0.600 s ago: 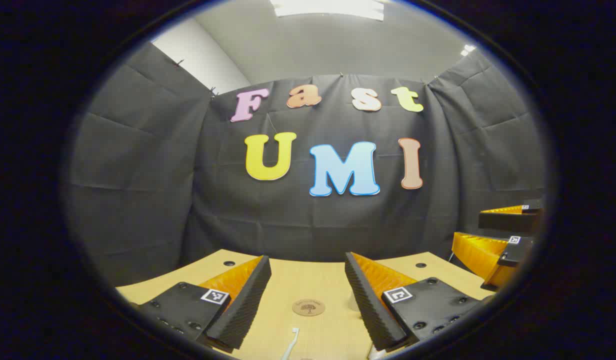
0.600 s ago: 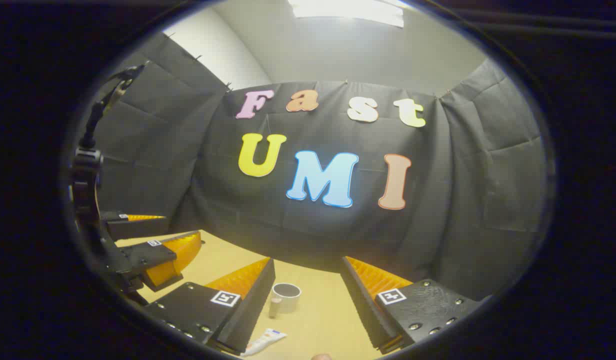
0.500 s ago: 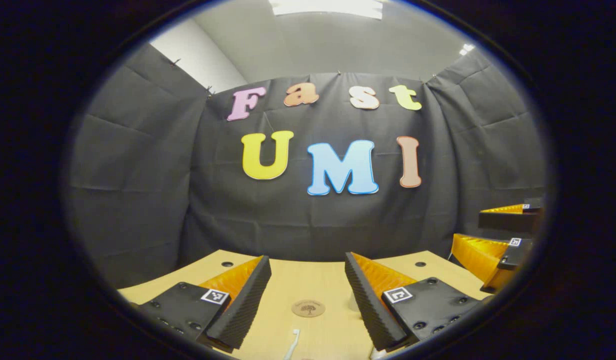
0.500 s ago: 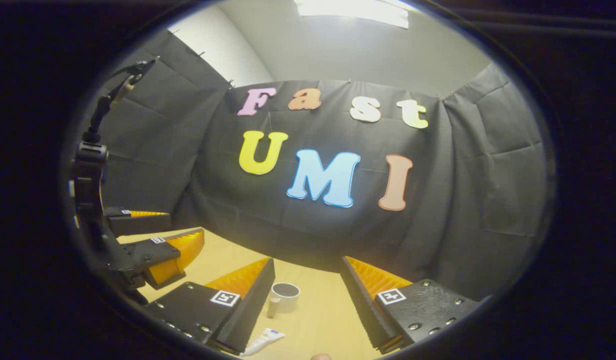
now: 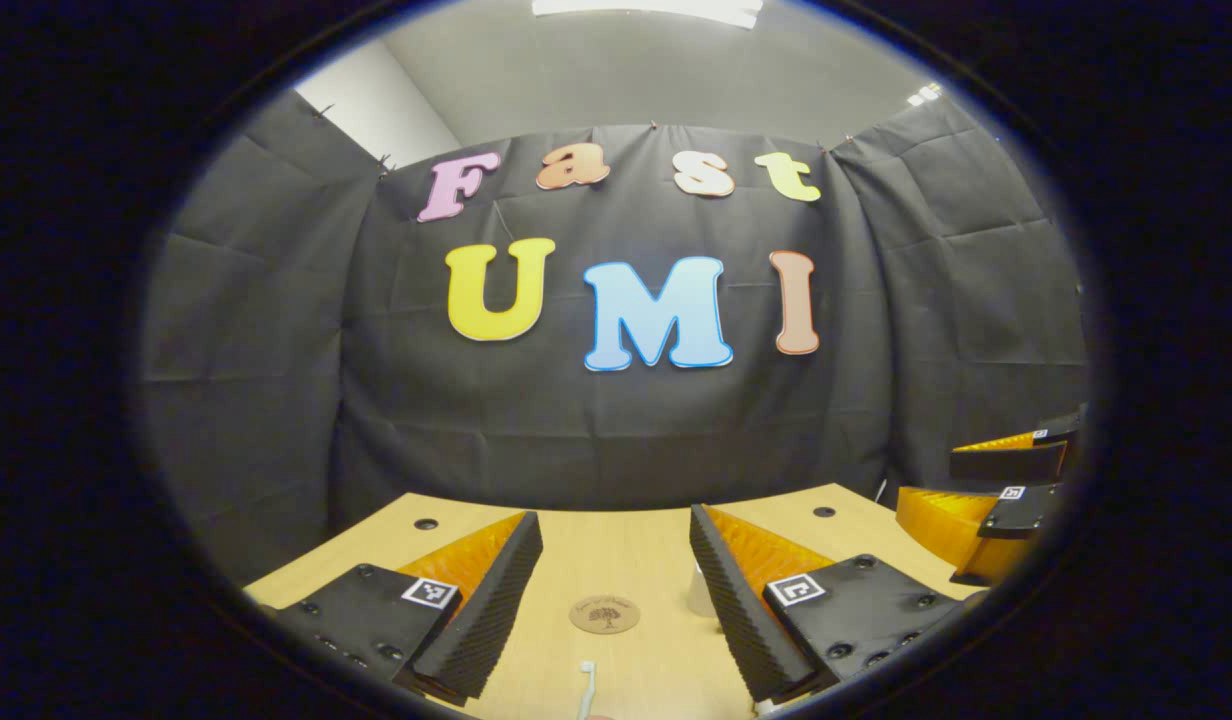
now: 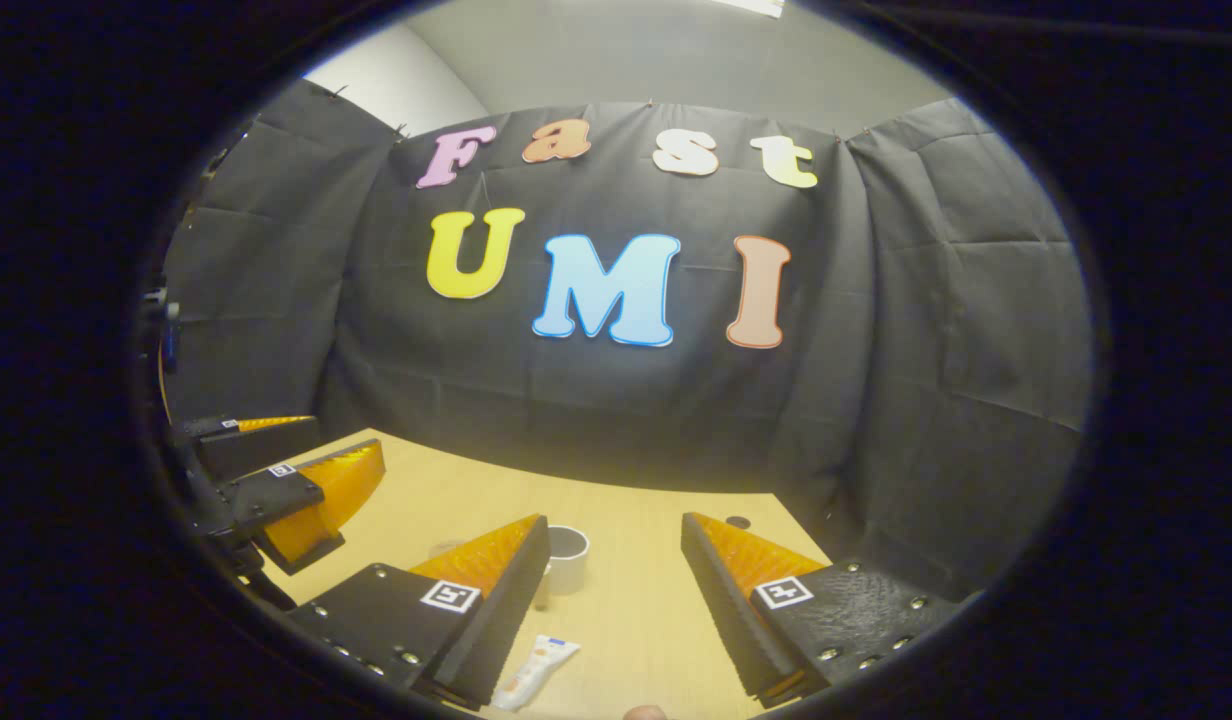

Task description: Put the toothbrush and toothpaste on the desktop into the cup, then pick up the cup and place it on the coaster on the desktop.

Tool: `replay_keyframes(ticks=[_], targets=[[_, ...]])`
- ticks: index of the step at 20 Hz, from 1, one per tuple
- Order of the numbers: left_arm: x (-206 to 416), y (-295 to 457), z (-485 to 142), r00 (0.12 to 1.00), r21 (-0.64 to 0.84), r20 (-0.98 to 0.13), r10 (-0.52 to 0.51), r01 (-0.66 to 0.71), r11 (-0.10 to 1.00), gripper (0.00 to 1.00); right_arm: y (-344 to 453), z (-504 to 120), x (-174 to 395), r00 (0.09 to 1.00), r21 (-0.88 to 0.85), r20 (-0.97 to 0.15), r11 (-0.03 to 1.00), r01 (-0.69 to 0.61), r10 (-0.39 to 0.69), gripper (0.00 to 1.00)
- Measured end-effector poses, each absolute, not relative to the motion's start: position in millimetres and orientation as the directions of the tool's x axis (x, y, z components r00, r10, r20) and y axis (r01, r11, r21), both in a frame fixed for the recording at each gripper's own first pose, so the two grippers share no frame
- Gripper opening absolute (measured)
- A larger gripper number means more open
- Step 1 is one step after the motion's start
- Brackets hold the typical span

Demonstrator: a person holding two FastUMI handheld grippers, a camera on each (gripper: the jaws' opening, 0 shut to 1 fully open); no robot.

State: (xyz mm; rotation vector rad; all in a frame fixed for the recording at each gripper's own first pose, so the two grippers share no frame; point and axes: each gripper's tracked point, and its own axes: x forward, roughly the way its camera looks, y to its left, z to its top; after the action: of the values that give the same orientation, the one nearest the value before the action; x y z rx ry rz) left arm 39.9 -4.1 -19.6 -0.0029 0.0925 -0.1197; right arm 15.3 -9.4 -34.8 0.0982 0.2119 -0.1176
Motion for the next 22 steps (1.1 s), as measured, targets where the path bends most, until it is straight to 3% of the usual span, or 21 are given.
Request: replay_keyframes(ticks=[4, 12, 17, 22], targets=[[41.9, -4.0, -32.0, 0.980, 0.002, -0.146, -0.135, 0.137, 0.991, 0.96, -0.1, -52.2, 20.3, 0.953, 0.090, -0.287, 0.988, 0.124, -0.094, 0.85], [47.6, -10.5, -95.5, 0.916, -0.026, -0.354, -0.190, 0.194, 0.981, 0.96, 35.7, -103.6, 25.1, 0.881, 0.142, -0.472, 0.989, 0.038, 0.034, 0.84], [47.5, -18.9, -151.3, 0.812, -0.090, -0.545, -0.209, 0.191, 0.977, 0.96, 46.5, -139.1, 29.2, 0.801, 0.189, -0.591, 0.982, 0.022, 0.096, 0.84], [41.1, -14.3, -193.2, 0.717, -0.106, -0.668, -0.198, 0.172, 0.979, 0.97, 57.9, -164.6, 26.4, 0.720, 0.250, -0.677, 0.968, 0.032, 0.151, 0.84]])
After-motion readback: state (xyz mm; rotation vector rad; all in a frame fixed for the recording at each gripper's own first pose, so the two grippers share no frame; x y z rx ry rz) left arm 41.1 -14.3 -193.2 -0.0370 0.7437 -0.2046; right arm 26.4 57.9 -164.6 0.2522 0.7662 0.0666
